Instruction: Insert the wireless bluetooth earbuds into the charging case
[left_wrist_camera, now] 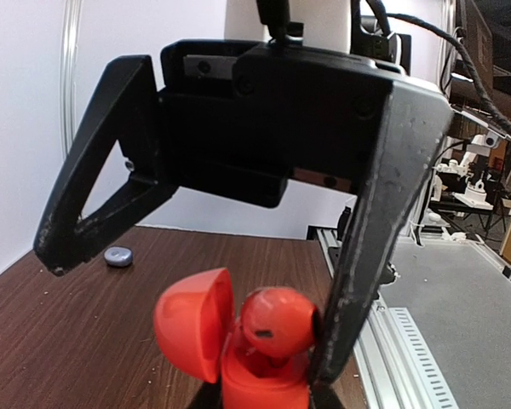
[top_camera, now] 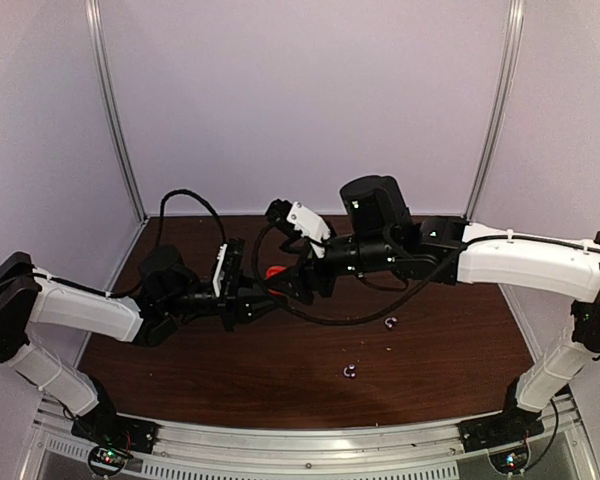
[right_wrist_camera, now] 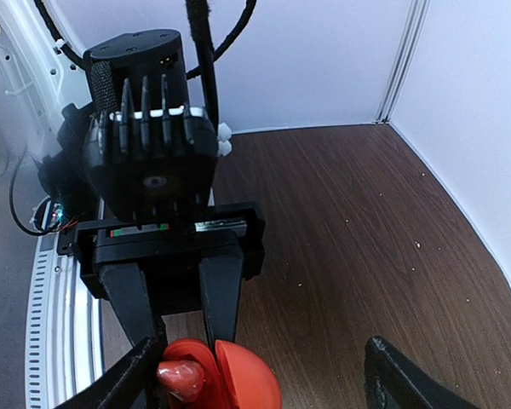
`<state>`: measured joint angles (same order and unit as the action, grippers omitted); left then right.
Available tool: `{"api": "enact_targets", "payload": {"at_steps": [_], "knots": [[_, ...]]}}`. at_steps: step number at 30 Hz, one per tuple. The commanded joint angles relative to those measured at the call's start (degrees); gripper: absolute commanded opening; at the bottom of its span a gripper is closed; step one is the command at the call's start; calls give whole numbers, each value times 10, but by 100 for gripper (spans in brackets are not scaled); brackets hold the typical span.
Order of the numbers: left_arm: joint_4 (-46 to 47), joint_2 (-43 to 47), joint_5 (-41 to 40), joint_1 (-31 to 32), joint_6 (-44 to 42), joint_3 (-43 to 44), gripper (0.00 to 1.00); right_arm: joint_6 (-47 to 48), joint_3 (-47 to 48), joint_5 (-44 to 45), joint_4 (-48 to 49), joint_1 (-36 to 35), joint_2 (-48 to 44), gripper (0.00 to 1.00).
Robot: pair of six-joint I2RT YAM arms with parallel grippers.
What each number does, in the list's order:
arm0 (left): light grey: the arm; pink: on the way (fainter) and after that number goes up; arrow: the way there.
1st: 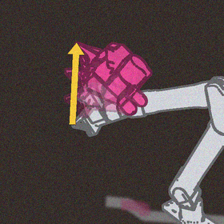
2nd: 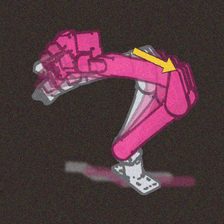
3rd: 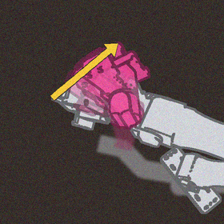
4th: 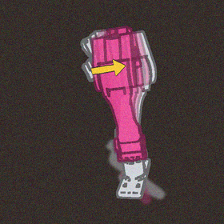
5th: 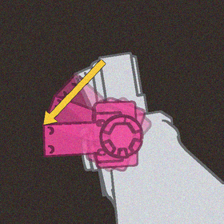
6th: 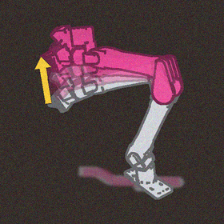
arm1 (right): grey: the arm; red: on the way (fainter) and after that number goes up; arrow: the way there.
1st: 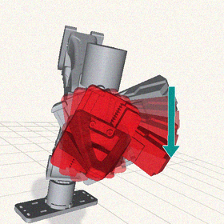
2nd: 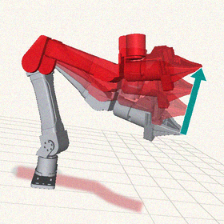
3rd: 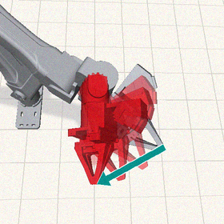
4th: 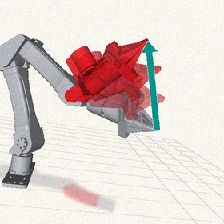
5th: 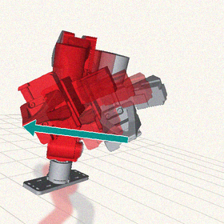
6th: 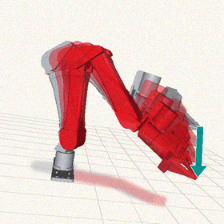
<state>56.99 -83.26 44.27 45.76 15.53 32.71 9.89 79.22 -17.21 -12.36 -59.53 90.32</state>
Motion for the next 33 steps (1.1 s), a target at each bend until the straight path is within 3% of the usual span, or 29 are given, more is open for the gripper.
{"api": "enact_targets", "payload": {"at_steps": [1,22,33], "knots": [[67,0,32,10,3,16,0,-1,-18,2,-2,10,-12,83],[79,-9,33,9,12,19,0,2,-48,-97,32,23,-67,96],[79,-2,25,9,17,22,0,3,-74,-162,49,23,-85,93]]}}
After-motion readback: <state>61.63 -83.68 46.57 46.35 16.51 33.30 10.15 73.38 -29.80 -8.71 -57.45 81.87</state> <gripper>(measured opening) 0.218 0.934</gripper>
